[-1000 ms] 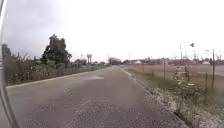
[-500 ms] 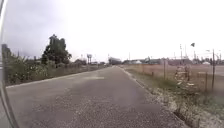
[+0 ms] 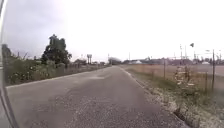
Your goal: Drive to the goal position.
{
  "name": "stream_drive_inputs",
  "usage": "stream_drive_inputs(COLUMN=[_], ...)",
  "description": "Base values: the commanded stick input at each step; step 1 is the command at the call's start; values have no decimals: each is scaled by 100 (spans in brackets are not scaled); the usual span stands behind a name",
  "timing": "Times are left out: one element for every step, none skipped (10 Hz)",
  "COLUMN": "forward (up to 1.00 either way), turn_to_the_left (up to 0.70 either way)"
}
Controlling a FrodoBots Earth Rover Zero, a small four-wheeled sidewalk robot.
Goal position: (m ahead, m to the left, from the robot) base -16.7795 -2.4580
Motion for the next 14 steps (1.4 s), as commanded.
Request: stream_drive_inputs(forward=[8,8,8,8,8,8,8,8,8,8,8,8,8,8], turn_to_the_left=[0,0,0,0,0,0,0,0,0,0,0,0,0,0])
